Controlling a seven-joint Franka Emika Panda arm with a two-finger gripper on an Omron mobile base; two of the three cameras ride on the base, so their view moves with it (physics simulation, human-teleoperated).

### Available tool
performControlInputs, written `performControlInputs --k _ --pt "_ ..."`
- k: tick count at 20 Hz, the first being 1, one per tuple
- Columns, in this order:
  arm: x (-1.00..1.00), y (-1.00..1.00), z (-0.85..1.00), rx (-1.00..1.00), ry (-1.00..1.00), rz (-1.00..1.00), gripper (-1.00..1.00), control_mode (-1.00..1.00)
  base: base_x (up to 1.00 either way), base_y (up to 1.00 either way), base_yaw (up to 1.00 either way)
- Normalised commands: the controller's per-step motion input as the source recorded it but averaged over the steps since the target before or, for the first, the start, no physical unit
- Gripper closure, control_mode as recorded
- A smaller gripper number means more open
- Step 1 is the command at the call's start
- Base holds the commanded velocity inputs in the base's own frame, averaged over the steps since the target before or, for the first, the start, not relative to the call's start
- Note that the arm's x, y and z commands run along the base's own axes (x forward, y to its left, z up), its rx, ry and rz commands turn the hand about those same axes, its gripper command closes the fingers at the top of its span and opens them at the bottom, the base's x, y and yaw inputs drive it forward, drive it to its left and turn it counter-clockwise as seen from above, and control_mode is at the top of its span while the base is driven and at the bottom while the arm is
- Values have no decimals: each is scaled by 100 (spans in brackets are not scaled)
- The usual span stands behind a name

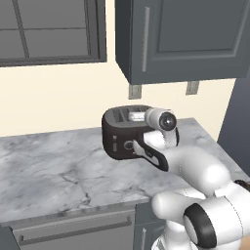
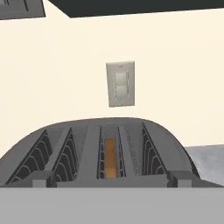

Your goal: Start the toaster. Once the lever pops up, take the bread to the plate on the dining counter.

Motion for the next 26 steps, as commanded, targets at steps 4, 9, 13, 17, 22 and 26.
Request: performControlInputs --k 4,9,13,17,22,26 --pt "0 0 0 0 1 0 -100 -100 0 0 0" --pt "2 0 0 0 6 0 -100 -100 0 0 0" --pt "14 3 0 0 11 0 -100 -100 0 0 0" --pt "21 10 0 0 7 0 -100 -100 0 0 0" --pt "22 9 0 0 0 0 -100 -100 0 0 0" --pt "0 0 0 0 0 0 -100 -100 0 0 0"
